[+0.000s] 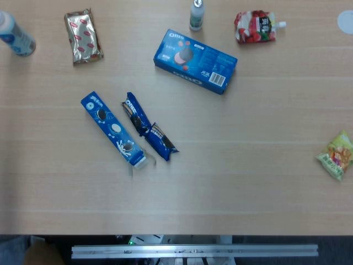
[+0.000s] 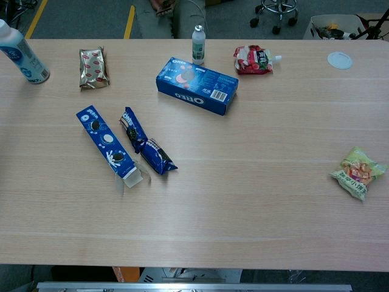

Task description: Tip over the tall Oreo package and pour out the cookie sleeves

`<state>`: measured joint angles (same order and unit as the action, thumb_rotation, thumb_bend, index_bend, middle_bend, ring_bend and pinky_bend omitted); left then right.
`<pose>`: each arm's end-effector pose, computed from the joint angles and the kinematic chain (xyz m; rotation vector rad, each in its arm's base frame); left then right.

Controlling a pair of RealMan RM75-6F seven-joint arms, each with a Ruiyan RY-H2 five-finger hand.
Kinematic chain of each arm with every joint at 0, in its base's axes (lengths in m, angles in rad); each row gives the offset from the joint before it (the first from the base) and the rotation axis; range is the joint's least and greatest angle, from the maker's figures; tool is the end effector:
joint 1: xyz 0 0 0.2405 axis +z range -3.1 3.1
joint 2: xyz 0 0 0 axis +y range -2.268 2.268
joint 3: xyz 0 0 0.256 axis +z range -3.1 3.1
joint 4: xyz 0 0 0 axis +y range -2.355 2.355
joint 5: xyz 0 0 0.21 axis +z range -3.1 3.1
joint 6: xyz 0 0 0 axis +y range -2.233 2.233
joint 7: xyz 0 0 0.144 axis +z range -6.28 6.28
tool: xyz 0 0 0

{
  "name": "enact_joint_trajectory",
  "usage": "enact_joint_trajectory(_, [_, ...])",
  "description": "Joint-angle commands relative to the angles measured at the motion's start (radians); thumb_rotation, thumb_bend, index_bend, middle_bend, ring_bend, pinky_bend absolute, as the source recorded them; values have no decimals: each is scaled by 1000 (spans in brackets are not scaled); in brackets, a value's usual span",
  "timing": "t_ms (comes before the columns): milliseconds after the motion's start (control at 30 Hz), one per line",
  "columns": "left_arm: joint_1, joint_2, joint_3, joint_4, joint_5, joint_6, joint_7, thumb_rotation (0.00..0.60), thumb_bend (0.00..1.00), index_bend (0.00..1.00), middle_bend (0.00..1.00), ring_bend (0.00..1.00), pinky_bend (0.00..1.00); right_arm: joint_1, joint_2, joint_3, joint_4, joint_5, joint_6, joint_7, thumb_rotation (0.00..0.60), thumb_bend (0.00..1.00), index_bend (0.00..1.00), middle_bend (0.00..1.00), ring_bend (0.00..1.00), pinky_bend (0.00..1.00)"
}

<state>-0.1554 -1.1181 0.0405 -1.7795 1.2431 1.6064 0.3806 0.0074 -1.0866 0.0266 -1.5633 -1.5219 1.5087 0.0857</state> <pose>-0.3033 0.1767 0.1600 -1.2925 -0.8086 -0.6227 -0.3332 -0.1518 0.1734 1.3507 -0.9433 0.8639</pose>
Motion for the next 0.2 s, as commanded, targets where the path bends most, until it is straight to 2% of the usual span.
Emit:
enact_joint_trajectory(33, [13,10,16,26,54,-18,-48,600,239,179,215,186,310,0,0,0,0,-1,0,0,600,307,229,286,237,222])
enact_joint_trajectory(200, [21,12,14,27,77,-36,-44,600,239,180,216,186,310,0,-1,0,0,0,-2,-1,600,306,229,286,237,222])
